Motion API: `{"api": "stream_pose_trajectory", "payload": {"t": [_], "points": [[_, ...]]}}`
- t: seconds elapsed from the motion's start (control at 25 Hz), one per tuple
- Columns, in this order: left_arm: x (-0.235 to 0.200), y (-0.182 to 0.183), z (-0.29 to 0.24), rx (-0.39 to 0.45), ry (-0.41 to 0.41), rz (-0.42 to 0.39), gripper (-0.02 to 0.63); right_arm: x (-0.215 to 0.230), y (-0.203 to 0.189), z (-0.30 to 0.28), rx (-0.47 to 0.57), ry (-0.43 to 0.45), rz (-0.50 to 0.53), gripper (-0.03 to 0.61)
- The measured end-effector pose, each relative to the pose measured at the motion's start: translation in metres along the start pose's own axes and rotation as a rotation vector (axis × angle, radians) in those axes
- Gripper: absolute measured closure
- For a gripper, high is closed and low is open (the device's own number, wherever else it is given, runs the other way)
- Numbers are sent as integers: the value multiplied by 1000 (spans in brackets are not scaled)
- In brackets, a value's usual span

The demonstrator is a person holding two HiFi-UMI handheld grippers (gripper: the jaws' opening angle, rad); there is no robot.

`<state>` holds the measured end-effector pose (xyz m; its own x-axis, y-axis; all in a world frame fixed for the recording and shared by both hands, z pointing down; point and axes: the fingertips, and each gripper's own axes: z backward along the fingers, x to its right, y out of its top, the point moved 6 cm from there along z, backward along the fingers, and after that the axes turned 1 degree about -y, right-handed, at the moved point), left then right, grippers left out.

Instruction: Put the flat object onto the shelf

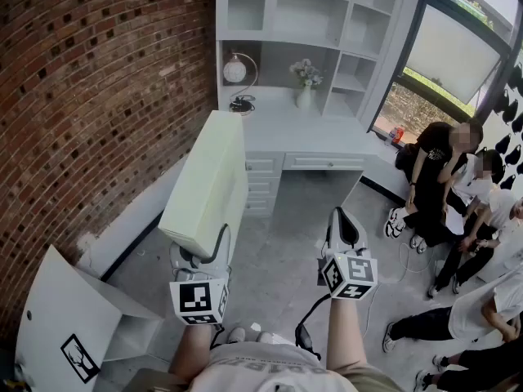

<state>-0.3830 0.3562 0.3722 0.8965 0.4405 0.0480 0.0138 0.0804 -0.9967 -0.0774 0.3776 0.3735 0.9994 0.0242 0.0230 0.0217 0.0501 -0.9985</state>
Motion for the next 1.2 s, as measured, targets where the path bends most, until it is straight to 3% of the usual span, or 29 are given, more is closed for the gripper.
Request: {"api": "stream_pose_trajectory", "payload": {"t": [0.52,0.68,0.84,1.04,1.2], "points": [[0,7,4,44,6,15,334,-2,2,0,5,3,14,577],[3,11,1,63,1,50,334,3,4,2,23,-1,-34,577],[5,11,-5,80,-31,153,334,15,1,9,60,-8,-188,575],[11,7,-18,106,-71,399,334,32,-10,18,75,-3,-375,559],[25,4,-31,129,-100,542,334,43,-22,28,68,23,-501,453]]}}
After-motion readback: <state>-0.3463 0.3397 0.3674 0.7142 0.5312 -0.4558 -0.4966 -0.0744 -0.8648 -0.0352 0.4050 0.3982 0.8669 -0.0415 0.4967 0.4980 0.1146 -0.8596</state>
